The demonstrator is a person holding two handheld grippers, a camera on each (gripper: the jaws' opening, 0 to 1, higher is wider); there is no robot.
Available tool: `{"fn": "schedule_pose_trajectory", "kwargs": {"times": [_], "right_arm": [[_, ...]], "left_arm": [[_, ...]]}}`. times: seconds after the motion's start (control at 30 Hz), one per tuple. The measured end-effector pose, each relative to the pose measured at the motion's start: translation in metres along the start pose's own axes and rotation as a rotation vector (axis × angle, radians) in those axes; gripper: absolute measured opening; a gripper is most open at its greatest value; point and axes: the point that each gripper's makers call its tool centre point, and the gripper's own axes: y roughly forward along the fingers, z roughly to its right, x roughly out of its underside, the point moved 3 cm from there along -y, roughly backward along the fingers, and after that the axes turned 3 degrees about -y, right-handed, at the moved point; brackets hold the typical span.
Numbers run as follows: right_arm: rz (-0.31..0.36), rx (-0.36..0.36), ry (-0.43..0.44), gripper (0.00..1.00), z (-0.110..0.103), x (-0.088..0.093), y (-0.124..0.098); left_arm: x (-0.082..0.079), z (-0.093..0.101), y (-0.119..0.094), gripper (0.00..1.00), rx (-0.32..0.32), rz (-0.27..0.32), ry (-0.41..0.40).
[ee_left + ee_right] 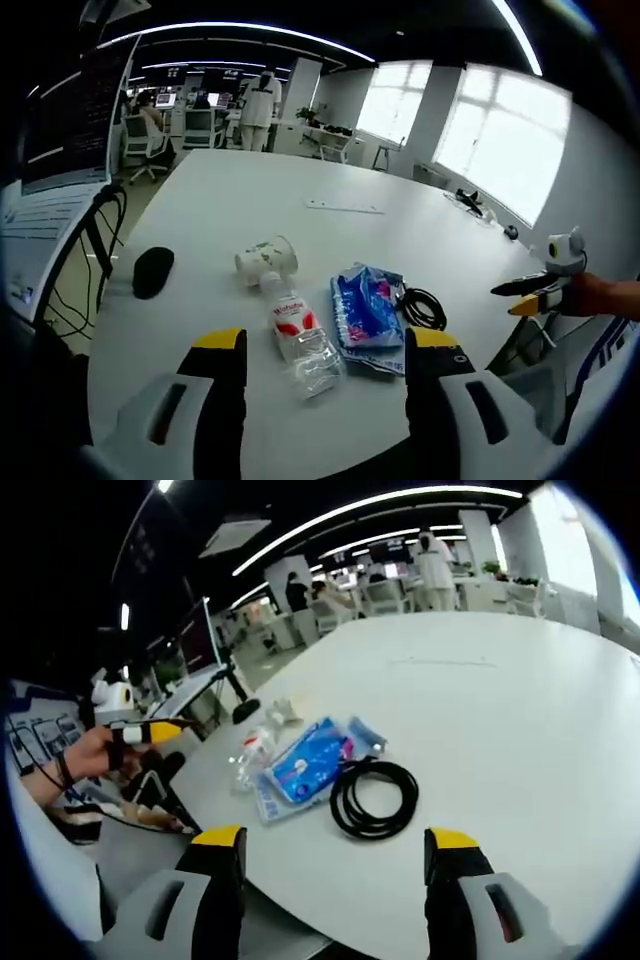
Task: Arrange the tabletop items into an orderly group along one side of the table until the central work area is clear of visible clutter.
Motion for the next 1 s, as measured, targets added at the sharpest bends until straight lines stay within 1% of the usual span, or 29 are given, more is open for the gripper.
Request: {"fn": "schedule_pose_trajectory", "kwargs": {"times": [0.1, 0.3, 0.43, 0.57, 0.7, 0.9, 1.0], "right_arm": [[0.012, -0.005, 0.002, 0.74, 0.000, -0.002, 0.000], [0.030, -0.006, 0.007, 0.75, 0.000, -0.005, 0.001], [0.028, -0.011, -0.001, 0.74, -0.003, -0.004, 0.002], [0.037, -0.017, 0.010, 0.74, -0.006, -0.004, 0.003], [0.031, -0.028, 0.001, 0.74, -0.010, -0.004, 0.005], [0.041, -0.028, 0.011, 0.73, -0.010, -0.005, 0.005], [0.039, -0.025, 0.017, 0.72, -0.008, -0.003, 0.005]], "left_arm": [[0.000, -0.001, -0.003, 0.64, -0.005, -0.004, 0.004], [0.007, -0.003, -0.011, 0.64, -0.017, -0.020, -0.009], [0.011, -0.003, -0.018, 0.62, -0.027, -0.017, -0.035], [0.016, -0.003, -0.024, 0.61, -0.039, -0.022, -0.057], [0.020, -0.002, -0.030, 0.59, -0.048, -0.020, -0.086], [0.030, 0.002, -0.030, 0.57, -0.052, -0.051, -0.090], [0.029, 0.004, -0.029, 0.55, -0.051, -0.049, -0.109]]}}
